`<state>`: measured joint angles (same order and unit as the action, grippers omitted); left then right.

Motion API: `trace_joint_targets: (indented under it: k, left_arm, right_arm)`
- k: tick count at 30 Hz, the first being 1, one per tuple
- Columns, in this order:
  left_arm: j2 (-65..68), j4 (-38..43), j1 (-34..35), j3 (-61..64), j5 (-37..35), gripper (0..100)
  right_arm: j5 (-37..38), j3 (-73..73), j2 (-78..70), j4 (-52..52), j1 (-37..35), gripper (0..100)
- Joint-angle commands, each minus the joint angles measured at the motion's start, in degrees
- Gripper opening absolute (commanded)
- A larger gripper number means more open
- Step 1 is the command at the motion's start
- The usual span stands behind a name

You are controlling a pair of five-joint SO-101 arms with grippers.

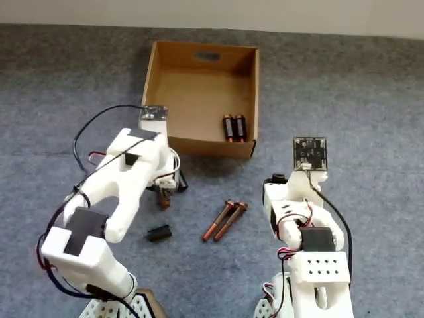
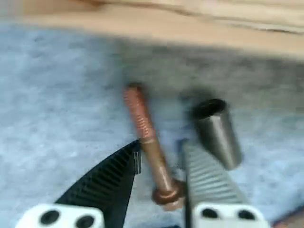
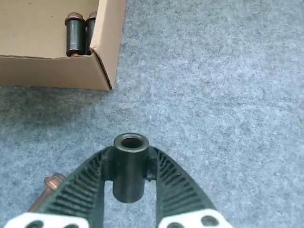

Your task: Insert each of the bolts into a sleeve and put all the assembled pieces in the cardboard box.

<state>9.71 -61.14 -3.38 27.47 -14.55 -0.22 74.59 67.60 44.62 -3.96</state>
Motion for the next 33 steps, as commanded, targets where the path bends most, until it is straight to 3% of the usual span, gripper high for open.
trace_joint_targets:
  k: [1,7,11,18,24,33]
  left_arm:
    - [0.6,-0.2,-0.1,-0.7,-0.1,2]
    - [0.4,-5.3,0.2,-2.7,6.6,1]
    - [0.4,-10.5,0.3,-5.4,20.0,1]
    - [-0.1,-11.1,4.0,-5.7,38.5,1]
    - [-9.3,-11.8,4.2,-1.8,56.5,1]
    - [-23.7,-13.9,-3.6,7.4,75.8,1]
  right_arm:
    - [-0.4,-0.3,1.1,-1.3,0.7,0.7]
    - [-0.4,-0.3,1.1,-1.3,0.7,0.7]
    - [-0.4,-0.2,1.1,-1.3,0.7,0.7]
    - [-0.4,-0.2,1.1,-1.3,0.7,0.7]
    - [-0.4,-0.2,1.1,-1.3,0.7,0.7]
    - [-0.5,-0.1,1.1,-1.3,0.7,0.7]
